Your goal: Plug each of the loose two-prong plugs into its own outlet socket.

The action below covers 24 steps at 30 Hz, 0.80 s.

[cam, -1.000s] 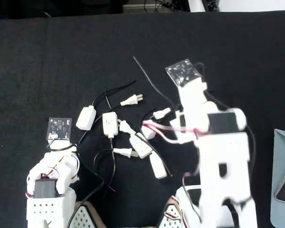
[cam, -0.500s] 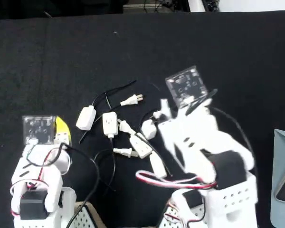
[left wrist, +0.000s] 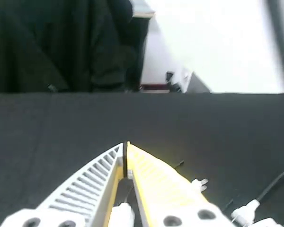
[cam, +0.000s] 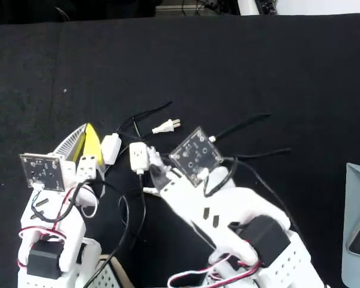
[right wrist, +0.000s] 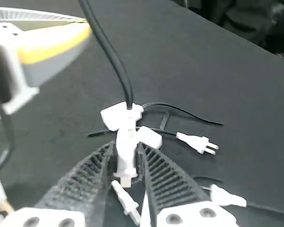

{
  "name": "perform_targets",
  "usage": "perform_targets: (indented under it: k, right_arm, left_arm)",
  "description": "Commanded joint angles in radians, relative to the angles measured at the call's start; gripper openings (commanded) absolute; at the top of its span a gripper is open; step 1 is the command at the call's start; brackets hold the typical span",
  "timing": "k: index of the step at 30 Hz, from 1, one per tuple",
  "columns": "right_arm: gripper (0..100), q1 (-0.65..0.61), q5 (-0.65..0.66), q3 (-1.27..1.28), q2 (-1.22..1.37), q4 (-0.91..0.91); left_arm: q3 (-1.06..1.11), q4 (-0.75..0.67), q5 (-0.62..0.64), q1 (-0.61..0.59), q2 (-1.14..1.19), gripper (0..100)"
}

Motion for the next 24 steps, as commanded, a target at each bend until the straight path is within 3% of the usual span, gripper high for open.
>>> perform_targets:
  k: [1,7,12,17,21,24]
  right_arm:
    - [1.1,-0.060,-0.003,0.008,-0.022,-0.040]
    - [1.1,-0.147,-0.003,0.016,-0.021,-0.043]
    - [1.1,-0.149,-0.003,0.018,-0.016,-0.037]
    - [1.1,-0.147,-0.003,0.019,-0.015,-0.037]
    - [1.1,-0.146,-0.003,0.044,-0.015,-0.041]
    - [1.1,-0.132,-0.008,0.048,-0.019,-0.037]
  left_arm:
    - [-0.064,-0.063,0.005,0.097,0.005,3]
    - [-0.073,-0.068,-0.005,0.292,0.005,3]
    - [-0.073,-0.061,-0.172,0.384,0.005,3]
    - [-0.073,-0.058,-0.239,0.452,0.005,3]
    - [-0.073,-0.058,-0.265,0.466,0.005,3]
    - [-0.076,-0.005,-0.259,0.395,0.005,3]
